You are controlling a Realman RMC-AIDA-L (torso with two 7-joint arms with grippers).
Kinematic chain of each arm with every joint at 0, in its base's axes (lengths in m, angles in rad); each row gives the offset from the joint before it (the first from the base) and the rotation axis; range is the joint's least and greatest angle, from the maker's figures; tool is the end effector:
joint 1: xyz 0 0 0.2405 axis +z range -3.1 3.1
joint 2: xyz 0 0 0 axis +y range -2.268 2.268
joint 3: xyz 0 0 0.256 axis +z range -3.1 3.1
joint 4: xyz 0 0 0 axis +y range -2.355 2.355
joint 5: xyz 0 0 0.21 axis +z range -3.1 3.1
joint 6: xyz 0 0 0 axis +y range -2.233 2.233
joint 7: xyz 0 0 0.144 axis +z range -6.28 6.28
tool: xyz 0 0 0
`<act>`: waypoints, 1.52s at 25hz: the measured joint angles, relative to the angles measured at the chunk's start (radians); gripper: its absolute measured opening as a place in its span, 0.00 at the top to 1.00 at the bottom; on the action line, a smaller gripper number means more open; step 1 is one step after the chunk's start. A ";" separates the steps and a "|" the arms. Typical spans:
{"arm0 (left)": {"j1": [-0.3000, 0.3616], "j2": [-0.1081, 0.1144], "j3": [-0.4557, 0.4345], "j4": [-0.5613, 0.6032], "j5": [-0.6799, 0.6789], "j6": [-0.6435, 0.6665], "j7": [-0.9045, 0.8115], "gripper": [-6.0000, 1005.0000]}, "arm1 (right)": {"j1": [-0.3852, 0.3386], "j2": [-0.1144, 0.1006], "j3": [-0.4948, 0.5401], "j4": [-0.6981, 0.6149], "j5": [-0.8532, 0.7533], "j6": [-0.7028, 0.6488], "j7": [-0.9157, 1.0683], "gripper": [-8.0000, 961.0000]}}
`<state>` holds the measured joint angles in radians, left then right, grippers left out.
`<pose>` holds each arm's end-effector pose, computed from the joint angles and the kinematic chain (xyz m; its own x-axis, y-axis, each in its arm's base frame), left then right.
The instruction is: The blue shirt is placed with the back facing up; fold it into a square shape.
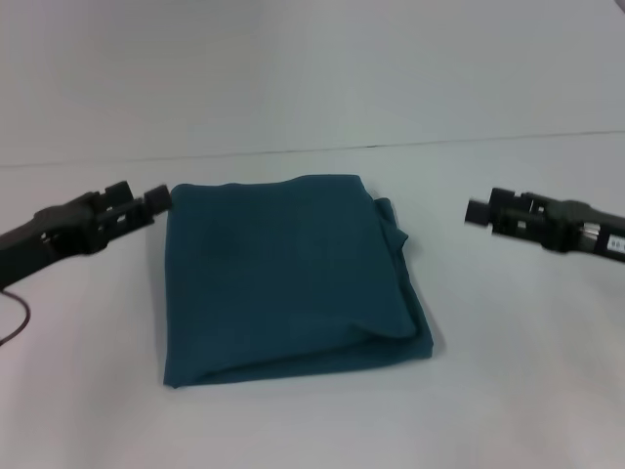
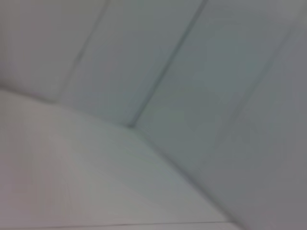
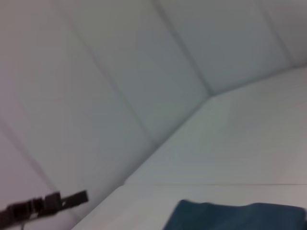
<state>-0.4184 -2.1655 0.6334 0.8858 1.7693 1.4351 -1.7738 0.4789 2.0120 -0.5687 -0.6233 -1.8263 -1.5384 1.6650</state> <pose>-0.2595 0.3423 0.0417 0.4434 0.4456 0.7777 0.7829 -0.6150 -0.0941 0.2867 0.3392 0.0528 0.4780 -0.4962 -0.7248 -0.7563 -0.6521 -0.0524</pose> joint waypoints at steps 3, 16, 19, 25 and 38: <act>0.031 0.000 -0.048 -0.018 -0.005 0.125 0.096 0.19 | -0.014 0.005 -0.013 0.000 -0.003 -0.071 -0.116 0.04; 0.054 -0.004 -0.056 -0.109 0.147 0.239 0.384 0.11 | 0.041 0.037 -0.120 -0.012 -0.204 -0.078 -0.239 0.04; 0.047 -0.003 -0.046 -0.116 0.173 0.238 0.386 0.12 | 0.049 0.042 -0.150 -0.012 -0.209 -0.077 -0.236 0.04; 0.039 -0.002 -0.027 -0.118 0.217 0.241 0.387 0.12 | 0.051 0.045 -0.169 -0.012 -0.210 -0.081 -0.232 0.04; 0.021 0.000 0.020 -0.135 0.283 0.230 0.367 0.12 | 0.059 0.045 -0.189 -0.012 -0.238 -0.080 -0.221 0.04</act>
<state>-0.3978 -2.1659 0.6536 0.7510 2.0523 1.6653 -1.4072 0.5375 2.0569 -0.7577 -0.6351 -2.0638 -1.6187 1.4440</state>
